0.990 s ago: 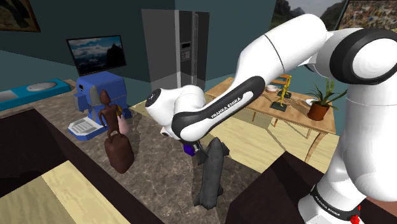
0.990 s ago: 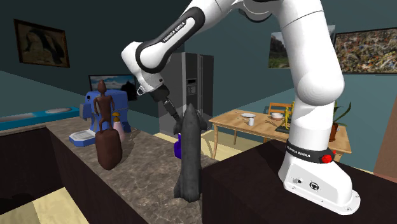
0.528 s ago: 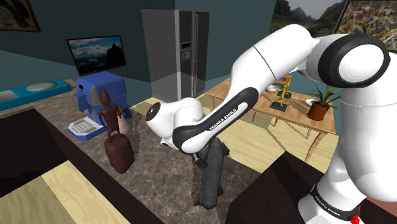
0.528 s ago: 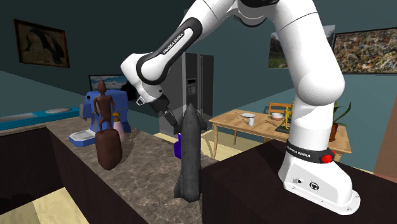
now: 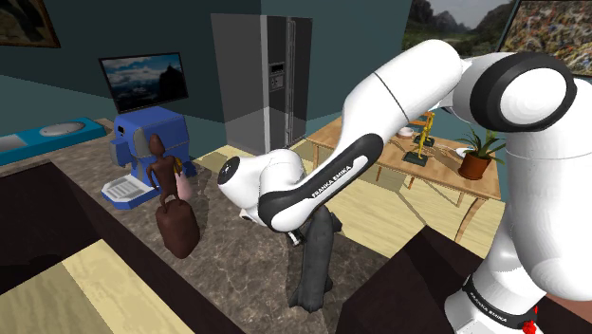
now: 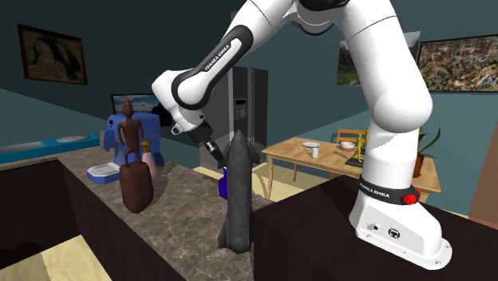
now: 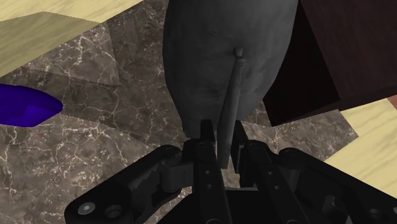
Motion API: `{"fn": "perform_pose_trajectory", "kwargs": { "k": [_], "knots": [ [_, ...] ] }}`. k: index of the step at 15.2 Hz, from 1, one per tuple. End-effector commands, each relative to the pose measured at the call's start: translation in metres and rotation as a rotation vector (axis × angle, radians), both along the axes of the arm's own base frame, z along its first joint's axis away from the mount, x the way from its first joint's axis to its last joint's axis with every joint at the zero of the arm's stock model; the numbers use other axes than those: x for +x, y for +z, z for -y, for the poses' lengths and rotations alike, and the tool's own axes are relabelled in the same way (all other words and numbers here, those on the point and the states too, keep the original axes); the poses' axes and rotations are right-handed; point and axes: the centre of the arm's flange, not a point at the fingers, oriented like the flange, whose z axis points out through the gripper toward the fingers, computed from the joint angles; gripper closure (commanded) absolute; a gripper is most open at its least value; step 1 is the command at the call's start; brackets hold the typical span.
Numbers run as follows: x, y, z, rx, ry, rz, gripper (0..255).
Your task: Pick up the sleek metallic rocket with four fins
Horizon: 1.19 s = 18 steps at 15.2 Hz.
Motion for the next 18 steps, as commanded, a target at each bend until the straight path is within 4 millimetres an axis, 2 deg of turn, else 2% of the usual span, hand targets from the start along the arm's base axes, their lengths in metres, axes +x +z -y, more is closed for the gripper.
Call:
{"fn": "perform_pose_trajectory", "kwargs": {
  "k": [1, 4, 18],
  "knots": [
    [0.0, 0.0, 0.0, 0.0, 0.0, 0.0, 255],
    [0.0, 0.0, 0.0, 0.0, 0.0, 0.0, 255],
    [0.0, 0.074, 0.0, 0.0, 0.0, 0.0, 255]
  ]
}}
